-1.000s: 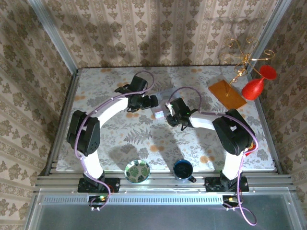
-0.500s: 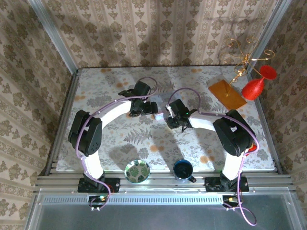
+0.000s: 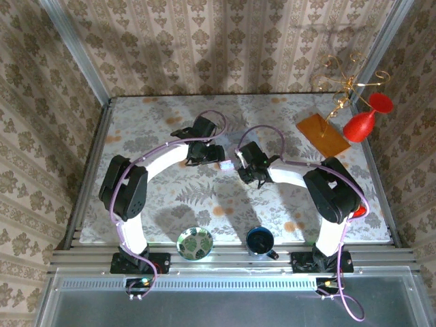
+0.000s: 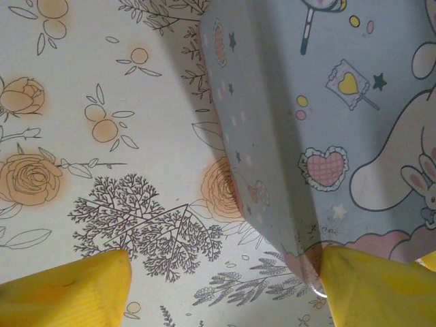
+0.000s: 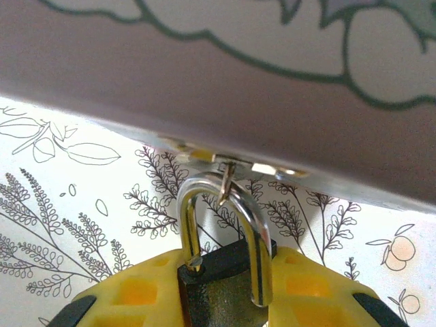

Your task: Unlock the padlock with the key

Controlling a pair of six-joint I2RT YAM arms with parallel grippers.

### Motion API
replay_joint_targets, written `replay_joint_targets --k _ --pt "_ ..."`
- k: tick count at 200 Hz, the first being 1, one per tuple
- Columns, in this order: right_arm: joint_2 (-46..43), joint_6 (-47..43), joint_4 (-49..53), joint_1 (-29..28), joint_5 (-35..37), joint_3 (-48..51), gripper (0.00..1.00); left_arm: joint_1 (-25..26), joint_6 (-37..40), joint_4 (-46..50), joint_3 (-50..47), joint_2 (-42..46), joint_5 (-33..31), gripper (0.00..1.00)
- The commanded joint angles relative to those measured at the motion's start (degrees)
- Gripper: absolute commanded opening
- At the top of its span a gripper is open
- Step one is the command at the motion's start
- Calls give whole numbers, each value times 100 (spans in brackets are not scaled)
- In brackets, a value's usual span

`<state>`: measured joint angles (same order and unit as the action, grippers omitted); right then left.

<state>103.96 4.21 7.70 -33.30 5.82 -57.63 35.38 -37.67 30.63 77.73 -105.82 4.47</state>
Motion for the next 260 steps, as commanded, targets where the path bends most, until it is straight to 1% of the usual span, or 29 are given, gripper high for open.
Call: replay_joint_targets --k 1,11,20,35,51,66,95,109,134,162,184,216,226,260 --pt "-205 -316 515 -136 269 -211 0 -136 -23 128 -115 -289 -350 68" --pt "-217 -422 646 -167 363 -316 0 -153 -4 127 -63 -322 -366 65" --pt "-234 -524 703 -184 307 -400 0 -158 18 141 -11 -355 -363 63" --pt "-220 -709 883 -259 504 -595 0 -163 64 171 70 -387 -398 56" --pt "-226 -931 1066 -338 612 -787 0 -193 105 180 139 -412 -421 53" --pt "-212 -1177 1217 -415 677 -941 0 -253 151 197 226 -455 -436 47" --pt "47 -1602 1382 -625 1024 -1225 0 -346 296 188 461 -533 -420 43" --pt "237 -1747 1366 -706 1274 -1352 0 -376 330 212 564 -560 -395 40" --pt "484 -1884 1254 -880 1609 -1522 0 -365 342 198 584 -554 -309 39" --pt "585 -1916 1025 -1061 1635 -1640 0 -347 317 159 526 -545 -228 39" --pt "693 -1848 1137 -1100 1668 -1834 0 -356 253 127 481 -472 -232 39" --pt "393 -1296 1409 -999 1151 -1815 0 -417 173 53 366 -259 -189 42" --pt "197 -1112 1366 -913 985 -1652 3 -443 147 10 333 -184 -139 44" --pt "-616 -502 963 -600 358 -944 9 -454 68 -136 142 110 -69 50"
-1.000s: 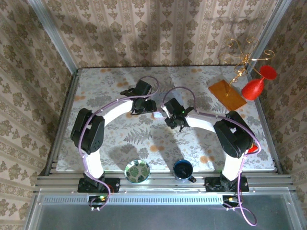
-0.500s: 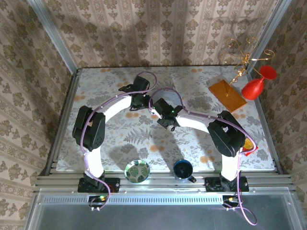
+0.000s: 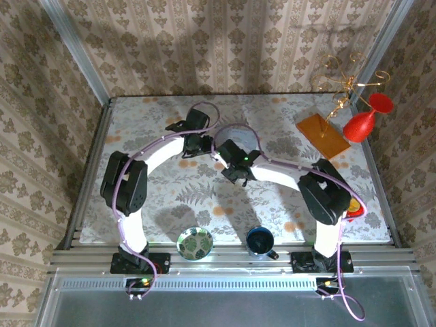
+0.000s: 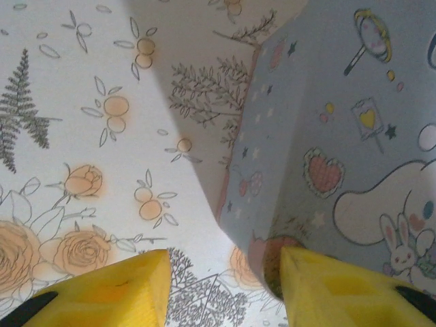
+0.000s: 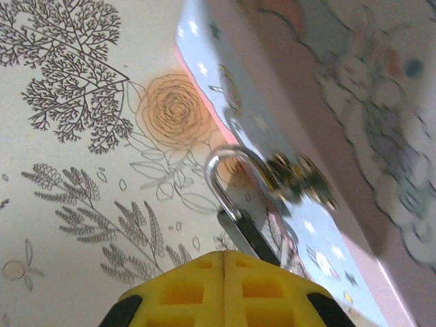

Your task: Unlock the padlock with the key

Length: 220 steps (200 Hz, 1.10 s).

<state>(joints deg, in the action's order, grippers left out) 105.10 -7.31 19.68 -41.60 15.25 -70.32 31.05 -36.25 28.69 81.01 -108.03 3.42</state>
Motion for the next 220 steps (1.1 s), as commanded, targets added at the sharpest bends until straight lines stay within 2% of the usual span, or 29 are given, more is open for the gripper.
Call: replay_joint_targets --k 1,33,52,69,99,128,165,220 --pt "-751 673 -244 240 -602 340 10 -21 -75 54 -193 337 36 51" --pt "-1022 1269 -180 466 -623 486 11 22 -284 -204 -649 712 -25 52" --pt "-950 1579 -8 540 -351 416 11 197 -421 -866 -1254 1125 -117 53" --pt "-896 1941 120 667 -280 355 16 473 -422 -1581 -1801 1266 24 55" --pt "-871 2404 71 952 -589 286 24 810 -809 -2918 -2413 875 504 59" --pt "-725 2631 141 1106 -787 66 25 1030 -963 -3693 -2447 414 623 61" --pt "-640 2888 91 1237 -716 10 27 1061 -954 -3778 -2226 83 517 63" --pt "-643 2964 -67 1269 -758 96 30 1146 -989 -3581 -2026 -121 208 84"
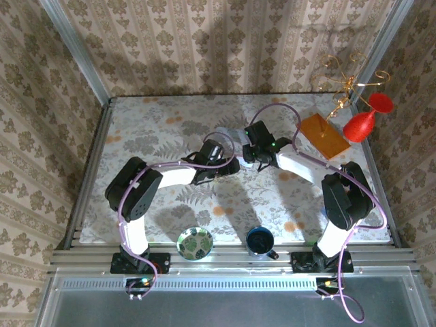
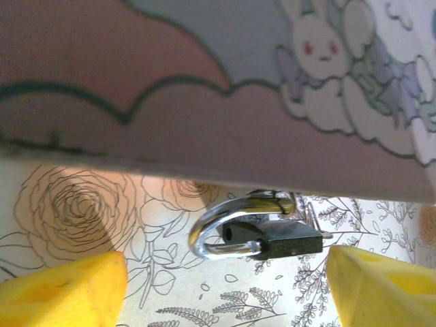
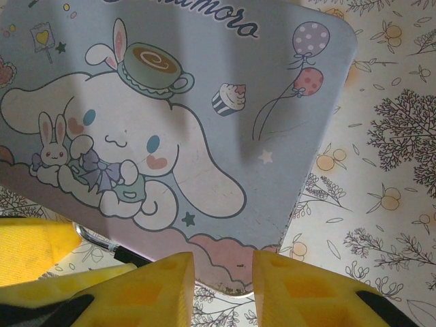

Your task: Unlock the padlock with the key

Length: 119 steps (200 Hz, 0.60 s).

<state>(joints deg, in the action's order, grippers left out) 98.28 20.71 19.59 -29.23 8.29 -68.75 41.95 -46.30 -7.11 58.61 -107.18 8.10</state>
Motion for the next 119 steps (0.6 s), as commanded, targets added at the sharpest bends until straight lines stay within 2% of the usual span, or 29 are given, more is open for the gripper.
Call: replay_joint_targets --k 1,26,46,119 --pt "36 161 -60 32 -59 -61 30 57 21 17 222 -207 -267 84" --pt "-18 166 -94 47 -48 -25 31 169 200 430 424 -274 -571 90" --pt "-69 190 -113 65 -3 4 31 216 304 746 591 -401 -712 90" --pt "-335 254 -312 100 170 248 31 331 579 1301 1106 -774 -874 80"
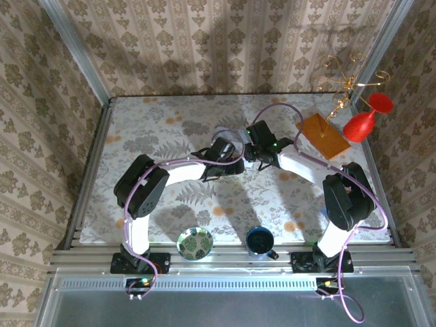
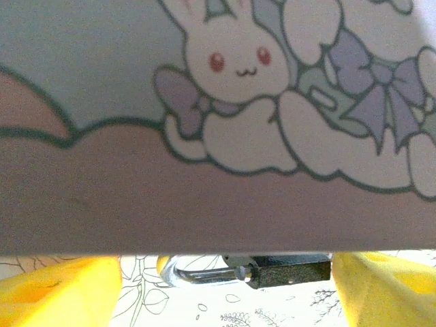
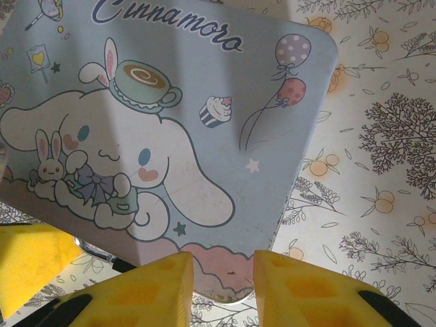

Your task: Unlock the padlock with the key

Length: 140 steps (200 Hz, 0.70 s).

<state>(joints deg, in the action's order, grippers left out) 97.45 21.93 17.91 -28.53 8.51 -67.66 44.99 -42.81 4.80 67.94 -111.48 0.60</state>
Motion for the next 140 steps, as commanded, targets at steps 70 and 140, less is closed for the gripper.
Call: replay_joint_targets --k 70,140 --pt "-376 127 -250 41 146 213 31 -10 203 390 202 -307 -460 65" --pt "-411 136 -326 39 165 289 31 -251 -70 184 -73 -86 -496 35"
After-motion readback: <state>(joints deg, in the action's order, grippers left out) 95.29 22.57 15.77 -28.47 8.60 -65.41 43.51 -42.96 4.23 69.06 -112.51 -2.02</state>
